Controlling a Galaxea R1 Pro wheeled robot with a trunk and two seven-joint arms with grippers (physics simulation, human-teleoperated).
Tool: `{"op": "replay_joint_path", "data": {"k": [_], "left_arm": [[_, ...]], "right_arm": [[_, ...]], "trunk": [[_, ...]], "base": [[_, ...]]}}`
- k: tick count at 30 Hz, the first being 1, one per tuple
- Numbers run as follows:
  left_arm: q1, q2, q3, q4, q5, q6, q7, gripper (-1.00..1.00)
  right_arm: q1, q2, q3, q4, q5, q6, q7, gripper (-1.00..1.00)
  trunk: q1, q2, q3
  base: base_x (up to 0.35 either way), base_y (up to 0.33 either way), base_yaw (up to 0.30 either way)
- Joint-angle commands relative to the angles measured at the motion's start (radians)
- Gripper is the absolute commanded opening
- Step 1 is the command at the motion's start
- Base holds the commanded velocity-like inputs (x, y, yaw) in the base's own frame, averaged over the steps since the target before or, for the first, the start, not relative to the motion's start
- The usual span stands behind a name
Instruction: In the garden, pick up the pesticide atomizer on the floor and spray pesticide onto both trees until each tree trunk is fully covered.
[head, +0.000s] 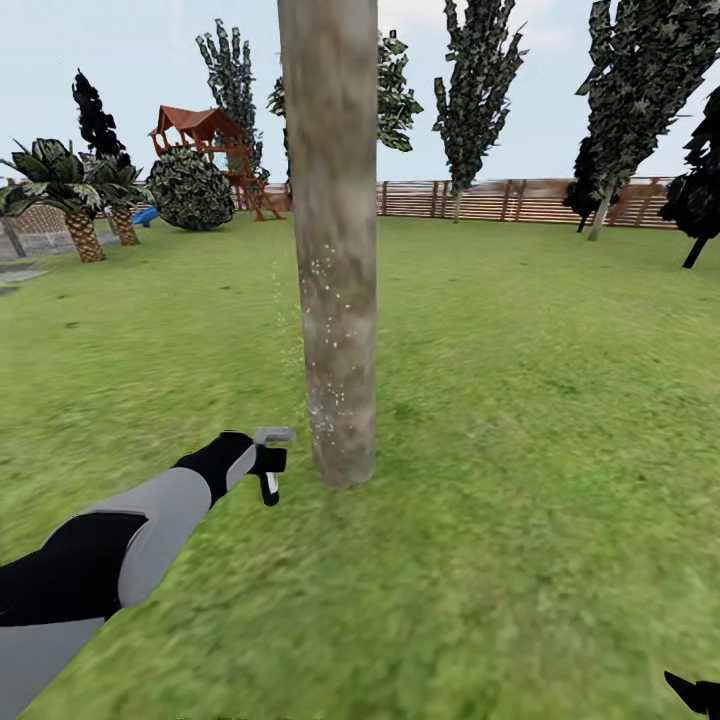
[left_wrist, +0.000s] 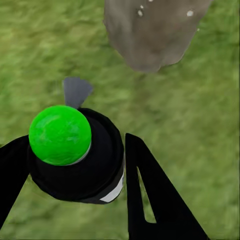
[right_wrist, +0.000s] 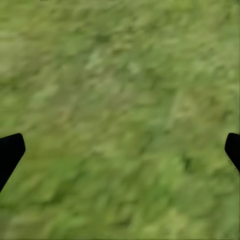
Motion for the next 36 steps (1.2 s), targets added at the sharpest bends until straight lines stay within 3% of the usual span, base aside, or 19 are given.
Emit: {"op": "replay_joint_path", "data": {"k": [1,6,13,36], "left_arm": [[0.002,-0.001,-0.004,0.000,0.027,-0.006,0.000,-1.00],[0.035,-0.001,-0.005,-0.001,0.056,-0.012,0.000,-1.00],[0.038,-0.019,-0.005,-0.002,0.058,-0.012,0.000,-1.00],[0.038,-0.037,-0.006,0.000,0.058,-0.012,0.000,-1.00]], "right_arm": [[0.000,0.000,0.000,0.000,0.000,0.000,0.000,1.00],[0.000,0.001,0.000,0.000,0.000,0.000,0.002,1.00],[0.000,0.003,0.001,-0.001,0.000,0.000,0.002,1.00],[0.000,0.008,0.003,-0.002,0.002,0.000,0.003,1.00]], "trunk": [[0.000,0.000,0.000],[0.000,0.000,0.000],[0.000,0.000,0.000],[0.000,0.000,0.000]], "base": [[0.000,-0.281,0.191],[0.000,-0.315,0.044],[0.000,-0.324,0.075],[0.049,-0.324,0.255]]}}
